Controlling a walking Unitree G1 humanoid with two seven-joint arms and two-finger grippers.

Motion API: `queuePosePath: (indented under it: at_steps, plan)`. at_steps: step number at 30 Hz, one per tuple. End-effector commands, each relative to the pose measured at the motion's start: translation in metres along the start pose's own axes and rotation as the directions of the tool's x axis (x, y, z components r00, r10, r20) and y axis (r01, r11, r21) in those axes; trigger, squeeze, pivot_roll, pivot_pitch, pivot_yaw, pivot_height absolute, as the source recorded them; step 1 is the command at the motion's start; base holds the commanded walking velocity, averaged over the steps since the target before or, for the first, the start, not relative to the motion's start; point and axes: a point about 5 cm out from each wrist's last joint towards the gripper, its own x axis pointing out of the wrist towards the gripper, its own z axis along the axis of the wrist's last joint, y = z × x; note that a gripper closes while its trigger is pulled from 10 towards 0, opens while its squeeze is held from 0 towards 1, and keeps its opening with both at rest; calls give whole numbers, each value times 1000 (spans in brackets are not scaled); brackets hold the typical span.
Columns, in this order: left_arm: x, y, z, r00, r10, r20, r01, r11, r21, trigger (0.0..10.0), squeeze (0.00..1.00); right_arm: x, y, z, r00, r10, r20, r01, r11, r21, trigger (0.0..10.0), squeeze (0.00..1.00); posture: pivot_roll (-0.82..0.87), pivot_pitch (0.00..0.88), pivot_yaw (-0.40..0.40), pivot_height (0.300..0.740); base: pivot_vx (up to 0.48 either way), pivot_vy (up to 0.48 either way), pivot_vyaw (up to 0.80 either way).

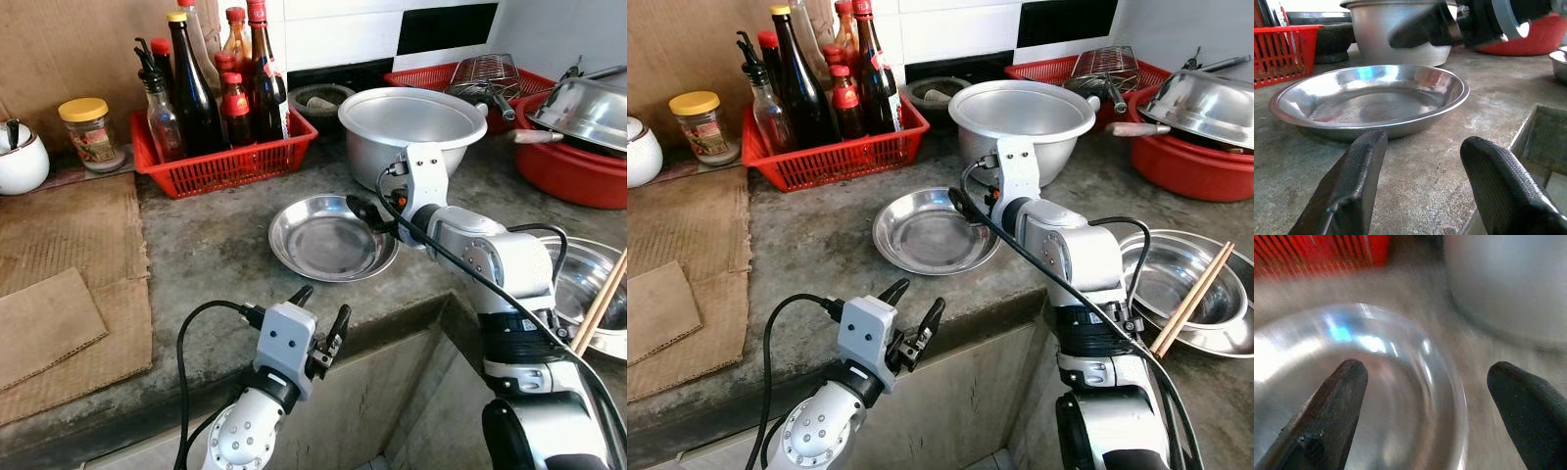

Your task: Kitchen organization

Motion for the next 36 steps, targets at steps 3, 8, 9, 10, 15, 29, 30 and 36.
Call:
queuePosePath:
  at_steps: [3,8,9,10,15,29,30,36]
  plan:
    - [0,-1,4,1000,2,19,-2,1000,1,10000,0,3,3,-18,995,9,-102,-10,1000,-11,10000,0,97,67,-34,740,0,0,0]
    - [0,-2,5,1000,-1,21,1,1000,-1,10000,0,3,6,-21,993,22,-120,-22,1000,-1,10000,0,97,70,-33,740,0,0,0]
    - [0,-2,5,1000,0,20,0,1000,-1,10000,0,2,7,-21,992,32,-125,-32,999,8,10000,0,96,70,-30,740,0,0,0]
    - [0,-2,5,1000,0,20,0,1000,0,10000,0,2,7,-22,991,36,-127,-34,999,12,10000,0,96,70,-30,740,0,0,0]
    - [0,-2,5,1000,-1,20,1,1000,1,10000,0,2,12,-26,984,80,-161,-66,993,93,8078,0,96,72,-31,740,0,0,0]
    - [1,-3,6,1000,-3,28,3,1000,0,10000,0,4,9,-26,984,53,-169,-28,989,144,0,0,97,69,-37,740,0,0,0]
    - [1,-3,6,1000,-3,28,3,1000,0,10000,0,4,9,-26,984,53,-168,-27,989,148,0,0,96,69,-34,740,0,0,0]
    - [2,-3,7,999,-3,33,3,1000,-2,10000,0,4,8,-27,984,50,-170,-14,979,205,0,0,95,65,-36,740,0,0,0]
